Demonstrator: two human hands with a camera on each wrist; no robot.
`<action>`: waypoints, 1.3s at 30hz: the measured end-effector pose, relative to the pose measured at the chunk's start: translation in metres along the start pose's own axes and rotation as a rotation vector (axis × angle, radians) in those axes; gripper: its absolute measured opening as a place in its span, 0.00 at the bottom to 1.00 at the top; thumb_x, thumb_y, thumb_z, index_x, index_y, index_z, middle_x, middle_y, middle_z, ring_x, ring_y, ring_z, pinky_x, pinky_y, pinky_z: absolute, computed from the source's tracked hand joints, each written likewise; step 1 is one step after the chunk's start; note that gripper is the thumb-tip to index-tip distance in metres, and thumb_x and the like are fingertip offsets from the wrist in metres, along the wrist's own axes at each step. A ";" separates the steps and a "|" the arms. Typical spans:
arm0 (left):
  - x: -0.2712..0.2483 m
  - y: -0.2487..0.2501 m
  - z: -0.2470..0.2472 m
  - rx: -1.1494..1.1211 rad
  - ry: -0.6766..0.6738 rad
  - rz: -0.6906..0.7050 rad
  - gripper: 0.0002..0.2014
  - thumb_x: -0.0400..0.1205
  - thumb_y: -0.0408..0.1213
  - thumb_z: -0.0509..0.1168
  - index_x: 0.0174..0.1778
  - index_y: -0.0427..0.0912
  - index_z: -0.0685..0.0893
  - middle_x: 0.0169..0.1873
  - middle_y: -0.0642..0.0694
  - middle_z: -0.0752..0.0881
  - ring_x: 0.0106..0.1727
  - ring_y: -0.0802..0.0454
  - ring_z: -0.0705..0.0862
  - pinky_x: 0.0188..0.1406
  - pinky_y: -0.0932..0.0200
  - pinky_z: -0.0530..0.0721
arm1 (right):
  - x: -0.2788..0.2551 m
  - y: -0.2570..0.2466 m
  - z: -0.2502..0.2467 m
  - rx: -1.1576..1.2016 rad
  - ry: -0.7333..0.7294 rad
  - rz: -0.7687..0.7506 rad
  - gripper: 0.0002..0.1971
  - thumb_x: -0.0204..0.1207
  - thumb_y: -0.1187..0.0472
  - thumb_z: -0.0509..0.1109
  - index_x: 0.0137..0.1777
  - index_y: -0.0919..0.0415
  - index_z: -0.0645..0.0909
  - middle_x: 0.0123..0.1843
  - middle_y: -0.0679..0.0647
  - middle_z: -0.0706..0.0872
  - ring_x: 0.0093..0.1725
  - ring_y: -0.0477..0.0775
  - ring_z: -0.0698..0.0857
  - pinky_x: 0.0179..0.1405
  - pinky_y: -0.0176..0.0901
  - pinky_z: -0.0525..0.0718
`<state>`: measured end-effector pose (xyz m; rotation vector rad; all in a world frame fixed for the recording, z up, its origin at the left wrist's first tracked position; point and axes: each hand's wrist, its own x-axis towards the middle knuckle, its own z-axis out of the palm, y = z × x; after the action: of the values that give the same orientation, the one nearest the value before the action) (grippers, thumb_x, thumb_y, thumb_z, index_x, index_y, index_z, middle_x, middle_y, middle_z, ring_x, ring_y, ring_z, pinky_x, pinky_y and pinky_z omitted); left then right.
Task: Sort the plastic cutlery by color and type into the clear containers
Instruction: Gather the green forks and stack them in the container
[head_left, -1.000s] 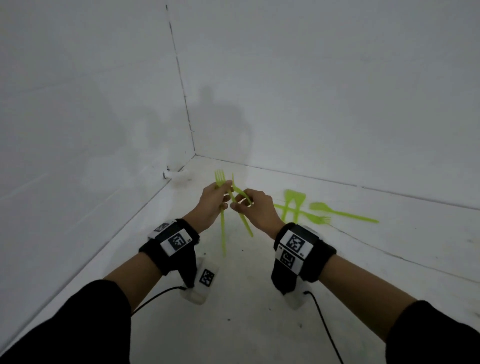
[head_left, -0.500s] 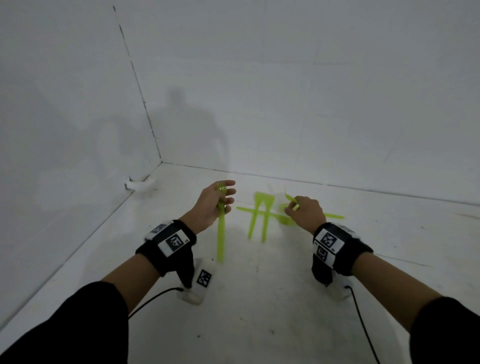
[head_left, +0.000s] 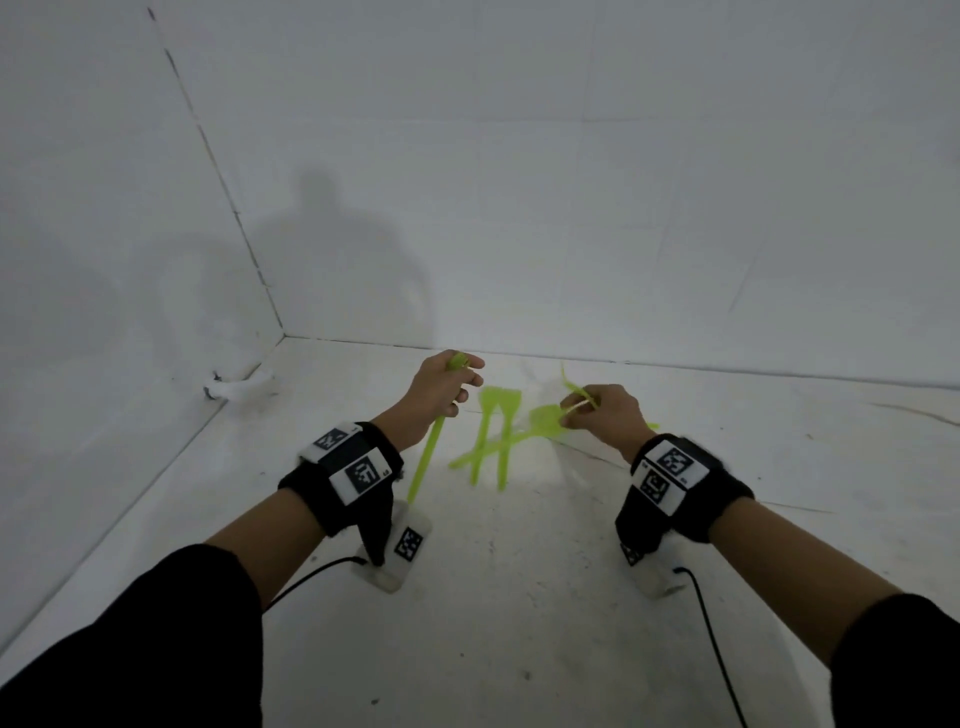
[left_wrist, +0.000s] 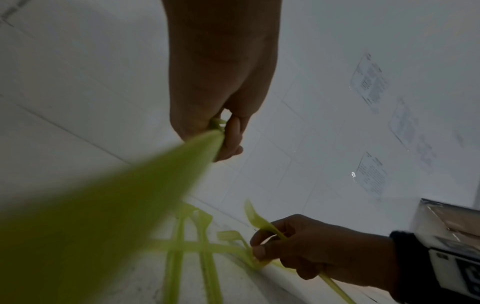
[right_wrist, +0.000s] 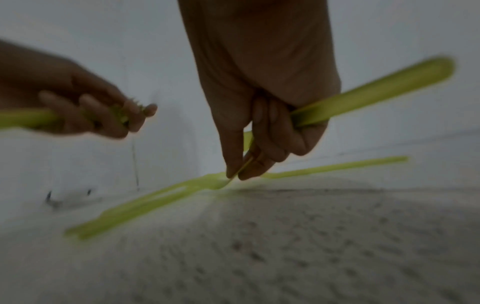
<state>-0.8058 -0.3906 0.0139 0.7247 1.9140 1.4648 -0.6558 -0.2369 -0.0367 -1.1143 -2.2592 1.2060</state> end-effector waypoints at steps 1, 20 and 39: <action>0.003 0.000 0.000 0.012 0.013 0.021 0.07 0.83 0.29 0.56 0.48 0.41 0.78 0.35 0.49 0.79 0.28 0.57 0.69 0.15 0.73 0.64 | -0.001 -0.005 -0.006 0.064 0.028 -0.024 0.12 0.66 0.70 0.77 0.51 0.65 0.86 0.38 0.57 0.84 0.39 0.45 0.82 0.28 0.16 0.71; -0.007 -0.013 0.008 -0.122 -0.235 0.045 0.12 0.86 0.25 0.51 0.51 0.40 0.79 0.35 0.46 0.79 0.29 0.56 0.82 0.33 0.62 0.85 | -0.010 -0.044 -0.002 0.082 0.010 -0.147 0.18 0.77 0.38 0.62 0.47 0.52 0.81 0.38 0.47 0.86 0.39 0.43 0.79 0.42 0.39 0.73; 0.053 -0.018 0.007 0.671 -0.010 0.101 0.13 0.80 0.33 0.65 0.60 0.34 0.79 0.56 0.37 0.81 0.60 0.37 0.80 0.42 0.58 0.74 | 0.003 0.003 -0.002 -0.469 -0.017 -0.118 0.11 0.76 0.61 0.67 0.55 0.64 0.83 0.57 0.60 0.85 0.59 0.60 0.80 0.50 0.44 0.75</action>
<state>-0.8366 -0.3518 -0.0120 1.1278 2.4060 0.8443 -0.6551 -0.2329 -0.0380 -1.1011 -2.6582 0.6548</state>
